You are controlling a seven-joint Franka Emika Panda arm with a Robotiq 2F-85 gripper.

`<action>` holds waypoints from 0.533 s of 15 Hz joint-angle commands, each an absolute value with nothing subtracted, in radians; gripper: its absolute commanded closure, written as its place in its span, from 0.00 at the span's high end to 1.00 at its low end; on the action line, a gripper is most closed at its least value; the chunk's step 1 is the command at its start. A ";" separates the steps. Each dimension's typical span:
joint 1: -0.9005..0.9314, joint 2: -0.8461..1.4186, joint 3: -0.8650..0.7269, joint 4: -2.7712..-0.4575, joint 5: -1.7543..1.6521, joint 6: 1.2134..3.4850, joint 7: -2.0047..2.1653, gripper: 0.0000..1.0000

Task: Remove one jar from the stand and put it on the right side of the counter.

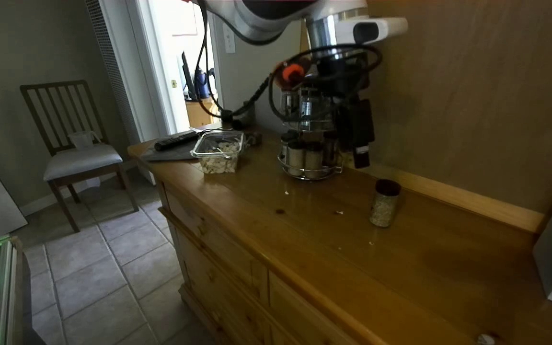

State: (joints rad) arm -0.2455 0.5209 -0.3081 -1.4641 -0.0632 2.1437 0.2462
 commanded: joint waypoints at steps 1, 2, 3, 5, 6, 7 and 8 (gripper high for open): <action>-0.276 0.423 -0.312 -1.444 -0.128 1.895 0.115 1.00; -0.292 0.403 -0.304 -1.436 -0.127 1.845 0.049 1.00; -0.312 0.374 -0.290 -1.437 -0.104 1.812 -0.027 1.00; -0.336 0.322 -0.272 -1.447 -0.074 1.788 -0.150 1.00; -0.343 0.295 -0.264 -1.450 -0.060 1.759 -0.202 1.00; -0.330 0.348 -0.282 -1.431 -0.095 1.799 -0.106 1.00; -0.337 0.327 -0.277 -1.430 -0.087 1.781 -0.146 1.00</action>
